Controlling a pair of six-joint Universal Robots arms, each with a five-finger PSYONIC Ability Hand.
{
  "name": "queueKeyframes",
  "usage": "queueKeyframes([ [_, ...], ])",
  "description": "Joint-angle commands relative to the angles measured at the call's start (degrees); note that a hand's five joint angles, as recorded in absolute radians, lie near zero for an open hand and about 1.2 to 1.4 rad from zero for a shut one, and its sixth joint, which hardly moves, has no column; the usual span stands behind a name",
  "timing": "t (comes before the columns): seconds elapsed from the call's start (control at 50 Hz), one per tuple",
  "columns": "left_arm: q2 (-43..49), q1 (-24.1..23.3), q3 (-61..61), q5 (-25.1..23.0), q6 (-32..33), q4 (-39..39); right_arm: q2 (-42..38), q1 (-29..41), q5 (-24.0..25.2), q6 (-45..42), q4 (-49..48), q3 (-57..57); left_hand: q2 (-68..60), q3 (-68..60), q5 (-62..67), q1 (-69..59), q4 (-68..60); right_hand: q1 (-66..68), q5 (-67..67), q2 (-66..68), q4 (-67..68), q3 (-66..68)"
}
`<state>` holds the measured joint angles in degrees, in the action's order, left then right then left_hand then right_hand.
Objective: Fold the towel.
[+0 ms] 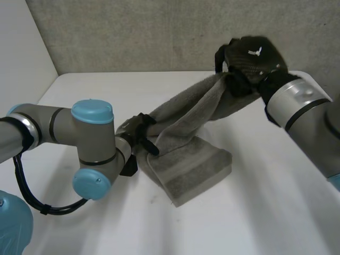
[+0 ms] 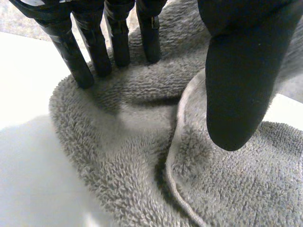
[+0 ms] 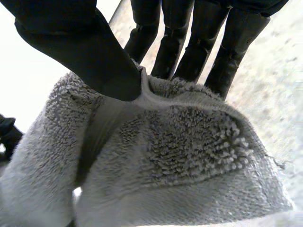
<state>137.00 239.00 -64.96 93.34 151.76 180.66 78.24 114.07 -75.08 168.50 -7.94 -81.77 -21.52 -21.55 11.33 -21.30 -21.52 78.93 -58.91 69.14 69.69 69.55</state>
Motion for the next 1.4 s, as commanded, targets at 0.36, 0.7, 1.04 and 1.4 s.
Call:
queueKeyframes([
  [0.36,-4.11,-5.30,-4.56,0.00,-0.33,-1.45,3.15,-5.26,-1.47,-0.63,0.56,0.03,-17.28,-17.25,17.48,-17.50,-17.28,1.07,-11.09,10.86,10.31,10.45],
  [0.7,1.52,-5.48,-1.75,0.44,1.51,3.12,2.97,-7.99,-1.30,-0.63,1.17,1.09,-58.48,-58.45,58.67,-58.70,-58.48,1.07,-11.09,10.86,10.31,10.45],
  [1.04,-2.70,0.94,31.78,-3.60,34.02,3.91,-19.53,-5.97,-1.30,-0.37,-5.00,34.20,-58.48,-58.45,58.67,-58.70,-58.48,1.07,-11.09,10.86,10.31,10.45],
  [1.4,-8.68,5.33,20.88,-5.01,35.00,0.49,-12.50,-5.97,3.69,6.40,-18.20,17.28,-58.48,-58.45,58.67,-58.70,-58.48,1.07,-11.09,10.86,10.31,10.45],
])
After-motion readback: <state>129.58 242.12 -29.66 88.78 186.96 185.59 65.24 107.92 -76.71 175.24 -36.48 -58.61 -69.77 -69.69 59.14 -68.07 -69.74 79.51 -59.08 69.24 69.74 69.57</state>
